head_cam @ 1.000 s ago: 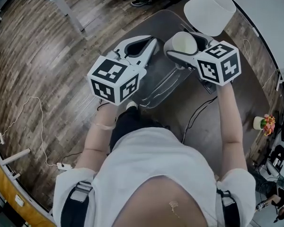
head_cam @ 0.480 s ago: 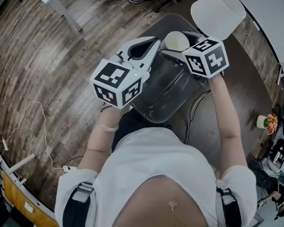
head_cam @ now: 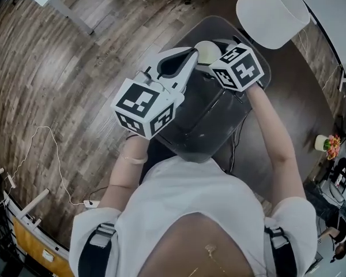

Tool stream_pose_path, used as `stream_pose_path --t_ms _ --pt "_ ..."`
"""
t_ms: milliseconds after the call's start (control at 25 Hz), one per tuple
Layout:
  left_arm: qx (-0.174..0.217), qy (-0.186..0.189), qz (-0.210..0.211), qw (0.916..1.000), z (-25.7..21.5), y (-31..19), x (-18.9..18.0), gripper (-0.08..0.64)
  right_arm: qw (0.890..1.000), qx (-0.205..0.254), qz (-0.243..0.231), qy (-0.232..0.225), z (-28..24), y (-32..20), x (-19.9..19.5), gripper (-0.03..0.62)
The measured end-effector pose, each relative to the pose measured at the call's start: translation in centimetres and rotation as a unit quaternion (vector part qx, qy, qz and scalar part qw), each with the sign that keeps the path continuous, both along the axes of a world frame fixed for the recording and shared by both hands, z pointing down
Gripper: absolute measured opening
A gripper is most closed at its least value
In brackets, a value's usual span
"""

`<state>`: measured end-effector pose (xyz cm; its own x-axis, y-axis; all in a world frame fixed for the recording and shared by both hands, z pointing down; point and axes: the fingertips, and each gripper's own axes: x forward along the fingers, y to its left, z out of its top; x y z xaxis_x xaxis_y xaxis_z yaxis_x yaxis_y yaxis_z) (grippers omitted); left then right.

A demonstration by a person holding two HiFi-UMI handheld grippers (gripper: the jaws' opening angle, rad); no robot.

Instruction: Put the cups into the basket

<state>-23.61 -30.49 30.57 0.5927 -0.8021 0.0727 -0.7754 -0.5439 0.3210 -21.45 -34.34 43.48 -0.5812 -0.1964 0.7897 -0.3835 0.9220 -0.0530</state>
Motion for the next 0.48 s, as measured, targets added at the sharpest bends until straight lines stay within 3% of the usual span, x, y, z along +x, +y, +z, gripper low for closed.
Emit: stream_pose_path --t_ms 320,480 --pt "-0.019 0.02 -0.006 0.9996 1.5 -0.5 -0.7 0.009 1.0 -0.015 -0.018 0.02 3.9 -0.4 -0.4 0.403" --pt "-0.015 -0.003 -0.008 0.9998 1.4 -0.9 -0.9 0.009 0.998 -0.042 -0.029 0.033 5.7 -0.6 -0.8 0.403"
